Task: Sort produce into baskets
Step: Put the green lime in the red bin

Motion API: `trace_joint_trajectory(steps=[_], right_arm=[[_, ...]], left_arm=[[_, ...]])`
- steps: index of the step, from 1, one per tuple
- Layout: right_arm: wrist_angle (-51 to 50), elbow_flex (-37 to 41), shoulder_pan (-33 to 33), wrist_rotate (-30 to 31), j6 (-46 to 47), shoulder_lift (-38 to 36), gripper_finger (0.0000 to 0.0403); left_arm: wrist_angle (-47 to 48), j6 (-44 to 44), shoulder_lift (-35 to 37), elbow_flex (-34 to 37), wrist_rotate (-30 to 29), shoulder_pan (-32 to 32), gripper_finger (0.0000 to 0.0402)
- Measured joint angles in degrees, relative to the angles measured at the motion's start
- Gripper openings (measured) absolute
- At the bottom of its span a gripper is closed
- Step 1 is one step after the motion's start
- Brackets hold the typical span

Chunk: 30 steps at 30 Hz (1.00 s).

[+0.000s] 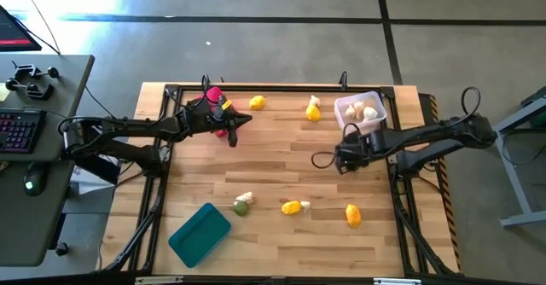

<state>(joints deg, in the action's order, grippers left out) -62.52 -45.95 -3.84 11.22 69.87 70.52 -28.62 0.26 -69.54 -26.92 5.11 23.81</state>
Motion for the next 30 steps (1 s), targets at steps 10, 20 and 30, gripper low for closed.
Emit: trace_joint_trajectory(steps=[10, 20, 30], right_arm=[[-1.7, 0.9, -1.6, 3.7, 15.3, 1.1, 0.0279], [7.9, 8.5, -1.6, 2.7, 16.6, 2.4, 0.0279], [19.3, 14.7, -1.6, 3.4, 14.4, 2.4, 0.0244]], left_arm=[[0.1, -0.5, 0.0, 0.0, 0.0, 0.0, 0.0], [0.3, -0.5, 0.0, 0.0, 0.0, 0.0, 0.0], [0.4, 0.6, 0.0, 0.0, 0.0, 0.1, 0.0]])
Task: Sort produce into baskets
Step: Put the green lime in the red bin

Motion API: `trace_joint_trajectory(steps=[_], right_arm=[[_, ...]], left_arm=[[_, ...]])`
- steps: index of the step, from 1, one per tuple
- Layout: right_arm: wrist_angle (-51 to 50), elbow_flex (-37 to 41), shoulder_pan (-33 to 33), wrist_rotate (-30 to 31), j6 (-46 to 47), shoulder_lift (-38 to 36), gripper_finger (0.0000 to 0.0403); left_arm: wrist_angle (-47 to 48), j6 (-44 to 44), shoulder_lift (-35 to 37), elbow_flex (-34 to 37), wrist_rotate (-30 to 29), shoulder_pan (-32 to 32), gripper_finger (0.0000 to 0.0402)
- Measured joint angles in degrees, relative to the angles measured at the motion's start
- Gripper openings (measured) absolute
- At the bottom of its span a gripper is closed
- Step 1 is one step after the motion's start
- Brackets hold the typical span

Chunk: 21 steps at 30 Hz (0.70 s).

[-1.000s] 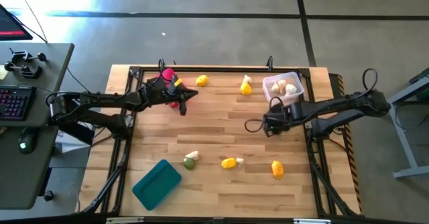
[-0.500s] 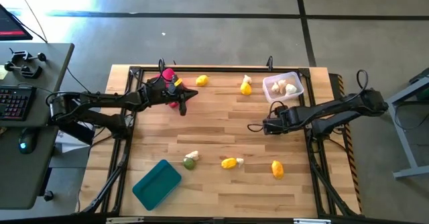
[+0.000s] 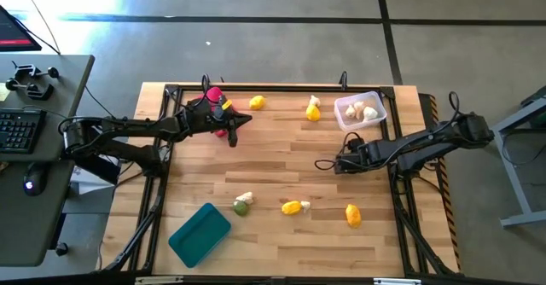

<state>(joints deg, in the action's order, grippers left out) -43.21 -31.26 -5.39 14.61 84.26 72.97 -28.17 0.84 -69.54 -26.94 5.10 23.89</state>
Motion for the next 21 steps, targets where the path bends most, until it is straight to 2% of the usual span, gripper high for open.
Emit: trace_joint_trajectory(steps=[5, 10, 16, 21], right_arm=[[1.4, -1.8, 0.1, 3.2, -5.9, 0.0, 0.0158], [7.4, -4.6, 2.5, 4.9, -19.0, 0.0, 0.0158], [32.3, -4.6, 8.4, 3.2, -39.2, 2.6, 0.0158], [46.8, -8.7, 12.9, -1.8, -53.1, 10.5, 0.0158]], left_arm=[[0.0, 0.6, 0.0, 0.0, -0.3, 0.3, 0.0], [-3.1, 2.5, 0.0, 1.4, -0.3, 1.2, 0.0], [-19.1, 6.5, 0.0, 9.6, -0.3, 2.0, 0.0], [-23.8, 7.1, 0.0, 12.9, -0.3, 2.0, 0.0]])
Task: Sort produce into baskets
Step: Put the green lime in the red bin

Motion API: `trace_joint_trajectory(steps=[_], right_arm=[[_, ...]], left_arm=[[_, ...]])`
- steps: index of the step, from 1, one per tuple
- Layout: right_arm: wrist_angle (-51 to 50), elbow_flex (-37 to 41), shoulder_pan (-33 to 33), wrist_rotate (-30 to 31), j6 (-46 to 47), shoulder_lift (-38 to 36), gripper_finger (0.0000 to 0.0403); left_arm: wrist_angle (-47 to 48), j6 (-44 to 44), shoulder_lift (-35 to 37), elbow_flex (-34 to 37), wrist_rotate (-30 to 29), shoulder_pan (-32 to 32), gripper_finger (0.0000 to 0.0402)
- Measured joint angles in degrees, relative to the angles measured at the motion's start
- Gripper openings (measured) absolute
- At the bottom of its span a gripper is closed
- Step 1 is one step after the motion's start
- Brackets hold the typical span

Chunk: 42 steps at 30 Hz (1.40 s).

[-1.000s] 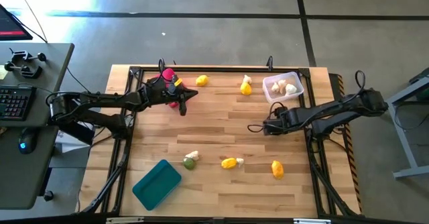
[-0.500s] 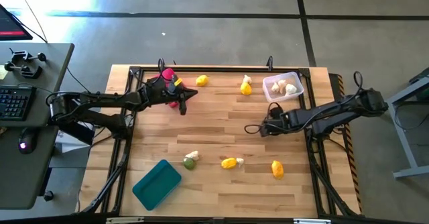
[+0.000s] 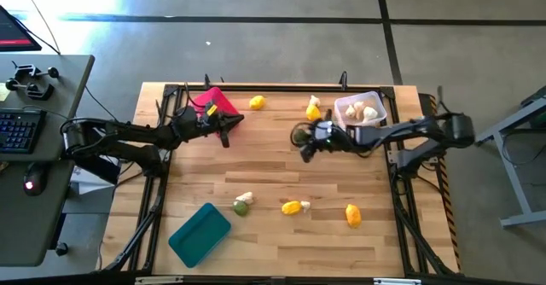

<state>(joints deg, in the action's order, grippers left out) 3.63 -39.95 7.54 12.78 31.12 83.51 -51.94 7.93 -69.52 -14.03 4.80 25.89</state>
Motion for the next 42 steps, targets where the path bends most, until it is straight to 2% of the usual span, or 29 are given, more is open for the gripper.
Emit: trace_joint_trajectory(steps=[4, 8, 12, 15, 19, 24, 33, 42], right_arm=[[5.2, -6.4, 2.0, -4.9, -10.9, 6.2, 0.0158], [5.4, -13.8, 3.0, -9.9, -22.1, 10.6, 0.0158], [3.5, -20.4, 3.4, -13.2, -32.2, 13.7, 0.0158], [0.7, -24.5, 3.4, -14.4, -37.2, 15.1, 0.0158], [-0.8, -26.9, 3.4, -14.9, -40.2, 15.6, 0.0158], [-1.0, -27.1, 3.4, -14.9, -41.7, 15.6, 0.0158], [-0.2, -27.1, 3.4, -17.1, -42.6, 15.6, 0.0158], [0.5, -27.1, 3.3, -17.8, -42.8, 15.6, 0.0158]], left_arm=[[2.1, 1.9, 0.0, -0.2, 0.4, 0.0, 0.0003], [3.8, 0.9, 0.0, -2.1, 5.3, -0.3, 0.0029], [7.9, -2.7, 0.0, -5.6, 7.7, -2.6, 0.008], [15.2, -6.2, 0.0, -9.8, 7.9, -4.4, 0.0128], [22.8, -8.8, 0.0, -14.5, 7.0, -6.3, 0.019], [23.3, -11.0, 0.0, -16.6, 6.9, -7.4, 0.0237], [23.6, -13.0, -1.6, -17.3, 6.6, -8.8, 0.0225], [23.0, -13.2, -2.0, -17.3, 6.6, -9.4, 0.0161]])
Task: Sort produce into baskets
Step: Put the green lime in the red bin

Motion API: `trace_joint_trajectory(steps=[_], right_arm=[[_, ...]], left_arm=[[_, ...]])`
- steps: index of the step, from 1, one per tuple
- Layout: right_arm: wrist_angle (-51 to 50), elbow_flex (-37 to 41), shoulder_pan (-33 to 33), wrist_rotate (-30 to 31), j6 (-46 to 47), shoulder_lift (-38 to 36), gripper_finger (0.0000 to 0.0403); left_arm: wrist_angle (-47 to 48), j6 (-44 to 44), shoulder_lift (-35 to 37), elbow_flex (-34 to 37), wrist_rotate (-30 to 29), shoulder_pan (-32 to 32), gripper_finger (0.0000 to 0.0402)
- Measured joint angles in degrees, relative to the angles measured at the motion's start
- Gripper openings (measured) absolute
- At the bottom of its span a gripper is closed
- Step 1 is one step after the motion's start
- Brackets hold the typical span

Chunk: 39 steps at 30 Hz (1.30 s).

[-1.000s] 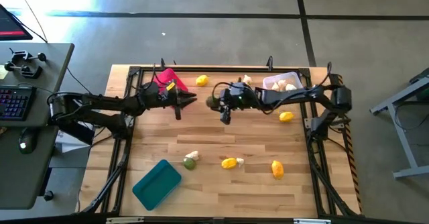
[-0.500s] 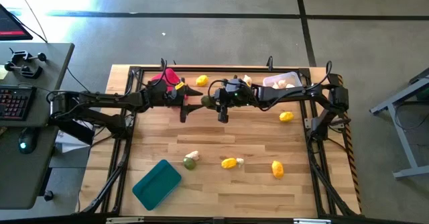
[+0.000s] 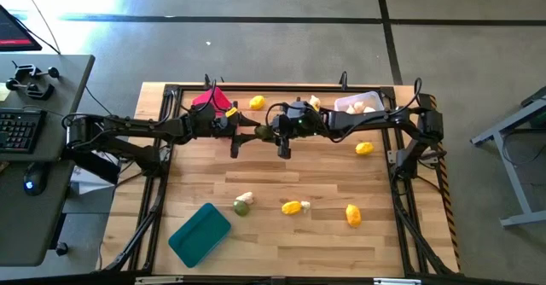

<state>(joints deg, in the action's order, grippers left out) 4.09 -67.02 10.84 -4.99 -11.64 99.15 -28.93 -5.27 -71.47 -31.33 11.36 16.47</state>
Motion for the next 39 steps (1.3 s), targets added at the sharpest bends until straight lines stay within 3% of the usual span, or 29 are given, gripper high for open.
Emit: trace_joint_trajectory(steps=[5, 12, 18, 23, 31, 35, 39], right_arm=[[0.2, 0.0, 0.0, 0.1, 0.7, 0.0, 0.016], [0.4, 0.0, 0.1, 1.1, 3.1, 0.0, 0.0278], [0.0, 0.0, 0.1, 1.8, 2.8, 0.0, 0.0306], [-0.2, 0.0, 0.0, 0.0, 2.7, 0.0, 0.0278], [-0.3, 0.0, 0.1, -1.6, 2.6, 0.0, 0.0153], [-0.4, 0.0, 0.1, -1.7, 2.3, 0.0, 0.0153], [-0.9, 0.0, 0.0, -2.0, 2.1, 0.0, 0.0153]], left_arm=[[-0.1, -1.8, 0.1, 0.0, 0.1, 0.0, 0.0126], [0.3, -2.5, 0.2, -0.7, 0.5, 1.1, 0.0089], [2.8, -3.4, 0.2, -2.2, 0.8, 2.3, 0.0068], [2.6, -2.4, 0.2, -2.3, 3.3, 2.7, 0.0057], [2.1, -1.4, 0.2, -2.3, 3.6, 2.6, 0.0056], [3.5, -0.1, 0.3, -2.4, 3.7, 2.5, 0.0077], [5.8, 0.2, 0.4, -2.5, 4.3, 1.7, 0.0123]])
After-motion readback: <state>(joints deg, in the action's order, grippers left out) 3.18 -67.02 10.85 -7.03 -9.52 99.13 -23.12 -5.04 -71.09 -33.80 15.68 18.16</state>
